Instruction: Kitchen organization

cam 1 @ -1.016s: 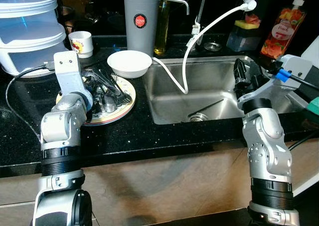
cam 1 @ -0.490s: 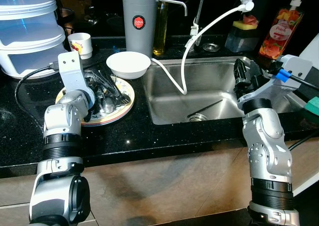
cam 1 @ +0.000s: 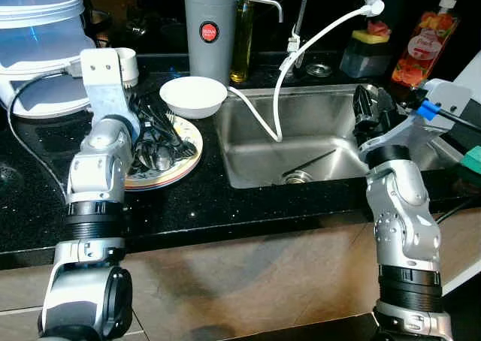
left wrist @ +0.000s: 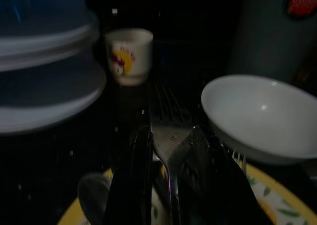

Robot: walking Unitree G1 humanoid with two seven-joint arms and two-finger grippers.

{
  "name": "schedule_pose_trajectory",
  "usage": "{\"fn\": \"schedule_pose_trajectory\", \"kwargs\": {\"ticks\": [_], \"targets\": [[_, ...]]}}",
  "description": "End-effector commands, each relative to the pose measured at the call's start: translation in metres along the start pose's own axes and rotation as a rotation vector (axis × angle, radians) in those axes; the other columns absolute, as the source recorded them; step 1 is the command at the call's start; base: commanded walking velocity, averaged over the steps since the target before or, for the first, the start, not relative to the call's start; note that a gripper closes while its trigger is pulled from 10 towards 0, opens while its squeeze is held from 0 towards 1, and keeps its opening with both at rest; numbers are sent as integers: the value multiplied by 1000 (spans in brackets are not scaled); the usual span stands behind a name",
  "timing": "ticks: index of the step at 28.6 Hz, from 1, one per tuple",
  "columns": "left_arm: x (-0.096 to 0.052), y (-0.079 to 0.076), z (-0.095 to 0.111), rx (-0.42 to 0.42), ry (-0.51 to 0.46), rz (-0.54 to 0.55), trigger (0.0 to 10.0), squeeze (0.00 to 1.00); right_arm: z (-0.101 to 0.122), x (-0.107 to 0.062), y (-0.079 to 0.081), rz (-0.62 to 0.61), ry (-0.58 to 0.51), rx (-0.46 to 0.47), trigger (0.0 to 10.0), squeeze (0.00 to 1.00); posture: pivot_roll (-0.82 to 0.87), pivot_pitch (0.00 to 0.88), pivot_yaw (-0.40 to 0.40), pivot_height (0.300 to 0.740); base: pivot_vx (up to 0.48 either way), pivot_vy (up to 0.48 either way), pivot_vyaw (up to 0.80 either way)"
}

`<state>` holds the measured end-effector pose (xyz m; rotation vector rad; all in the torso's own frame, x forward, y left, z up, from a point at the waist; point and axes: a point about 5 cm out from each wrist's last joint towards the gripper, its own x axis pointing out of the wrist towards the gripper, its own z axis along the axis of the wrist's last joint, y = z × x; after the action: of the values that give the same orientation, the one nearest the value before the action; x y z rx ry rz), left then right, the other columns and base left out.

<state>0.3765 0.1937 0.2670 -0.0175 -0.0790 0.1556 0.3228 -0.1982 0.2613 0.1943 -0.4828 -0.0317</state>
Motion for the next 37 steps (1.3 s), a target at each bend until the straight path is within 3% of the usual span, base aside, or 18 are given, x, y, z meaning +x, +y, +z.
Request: {"fn": "schedule_pose_trajectory", "kwargs": {"ticks": [1,4,5,6,9,11,12,13,15,18,19,20,21,22,26,29,32,37], "targets": [[-2,-11,19,8,-95,-56,10000,0,2,3,-2,2,-9,-6,10000,0,35,0,-39,740,0,0,0],[-3,-53,23,-68,-106,-248,10000,0,1,4,1,10,-5,-2,10000,0,37,0,-44,740,0,0,0],[-3,-53,23,-68,-106,-248,10000,0,1,4,1,10,-5,-2,10000,0,37,0,-44,740,0,0,0],[-3,-77,19,-79,-72,-352,10000,0,0,4,2,12,-3,-2,10000,0,26,0,-42,740,0,0,0],[-4,-98,15,-81,-42,-442,10000,0,0,4,2,13,-2,-2,10000,0,16,0,-38,740,0,0,0],[-6,-125,8,-63,4,-534,10000,0,1,3,2,12,-4,-4,10000,0,-4,0,-28,740,0,0,0],[-10,-151,-1,-55,51,-626,10000,0,2,2,0,5,-9,-9,10000,0,-4,0,-28,740,0,0,0],[-10,-151,-1,-55,51,-626,10000,0,2,2,0,5,-9,-9,10000,0,-4,0,-28,740,0,0,0],[-17,-187,-16,-41,116,-698,10000,1000,7,-1,-5,-17,-22,-25,10000,0,-59,0,-1,740,0,0,0],[-17,-196,-8,-87,40,-694,10000,1000,10,-4,-10,-36,-29,-37,10000,0,-72,0,3,740,0,0,0],[-16,-194,9,-176,-56,-708,10000,1000,11,-5,-11,-40,-30,-41,10000,0,-77,0,5,740,0,0,0],[-15,-182,41,-292,-197,-729,10000,290,11,-7,-12,-44,-29,-44,10000,0,-77,0,5,740,0,0,0],[-15,-182,41,-292,-197,-729,10000,290,11,-7,-12,-44,-29,-44,10000,0,-77,0,5,740,0,0,0],[-14,-175,48,-271,-235,-719,10000,0,10,-8,-12,-46,-28,-43,10000,0,-63,0,-1,740,0,0,0],[-10,-164,52,-173,-263,-678,10000,0,9,-9,-12,-48,-24,-41,10000,0,-63,0,-1,740,0,0,0],[-5,-135,36,135,-217,-620,10000,0,6,-6,-7,-35,-18,-25,10000,0,-11,0,-12,740,0,0,0],[-5,-122,31,200,-199,-608,10000,0,5,-6,-5,-30,-15,-19,10000,0,-8,0,-13,740,0,0,0],[-3,-41,20,251,-63,-343,10000,0,-3,-8,-1,-15,14,4,10000,0,46,0,-31,740,0,0,0]]}}
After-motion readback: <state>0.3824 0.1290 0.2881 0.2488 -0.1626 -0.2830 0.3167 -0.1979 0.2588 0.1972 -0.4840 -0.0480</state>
